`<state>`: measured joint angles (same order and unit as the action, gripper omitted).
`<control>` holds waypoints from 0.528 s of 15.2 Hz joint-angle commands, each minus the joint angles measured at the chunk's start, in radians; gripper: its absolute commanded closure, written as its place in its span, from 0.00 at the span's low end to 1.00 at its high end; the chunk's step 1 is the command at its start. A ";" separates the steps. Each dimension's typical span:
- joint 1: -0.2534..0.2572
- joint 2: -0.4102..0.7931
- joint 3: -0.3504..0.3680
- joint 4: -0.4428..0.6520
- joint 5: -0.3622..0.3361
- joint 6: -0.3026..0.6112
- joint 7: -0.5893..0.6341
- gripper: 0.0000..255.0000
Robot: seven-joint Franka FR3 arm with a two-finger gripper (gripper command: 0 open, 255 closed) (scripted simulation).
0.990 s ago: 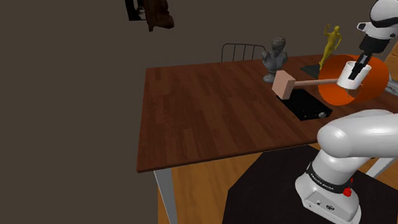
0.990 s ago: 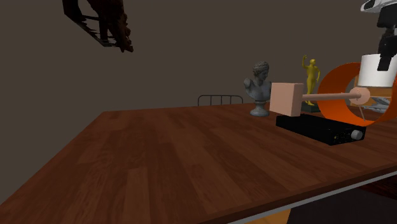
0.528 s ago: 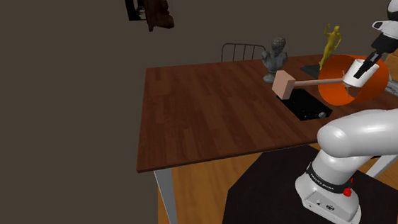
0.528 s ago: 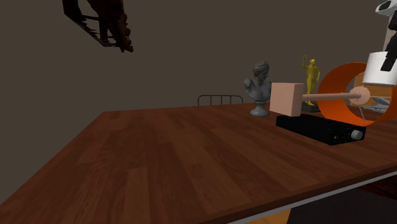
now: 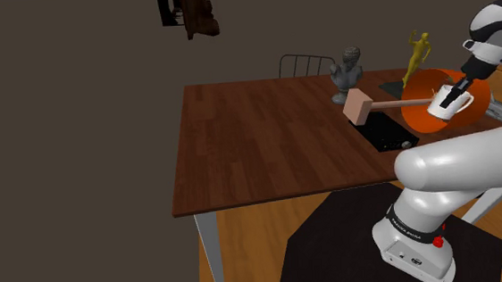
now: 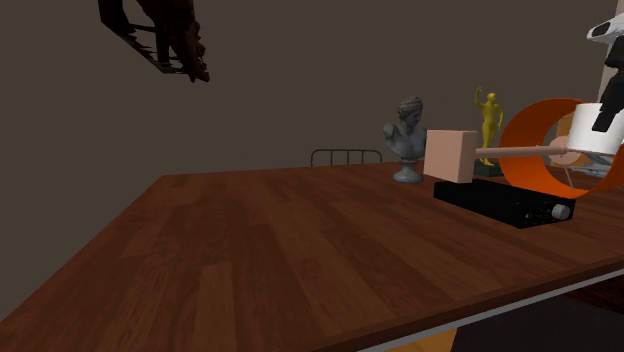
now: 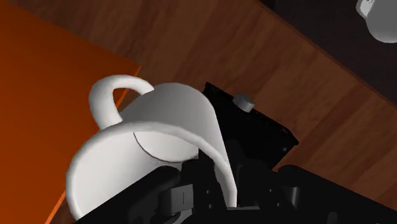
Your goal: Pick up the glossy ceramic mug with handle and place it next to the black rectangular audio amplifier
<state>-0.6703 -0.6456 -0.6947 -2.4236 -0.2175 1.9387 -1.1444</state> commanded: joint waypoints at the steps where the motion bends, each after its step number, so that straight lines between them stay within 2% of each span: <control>1: -0.048 0.043 0.002 -0.001 -0.149 0.036 -0.048 1.00; 8: -0.044 0.073 -0.039 -0.071 -0.167 0.137 -0.049 1.00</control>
<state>-0.7135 -0.5834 -0.7219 -2.4864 -0.3782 2.0485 -1.1913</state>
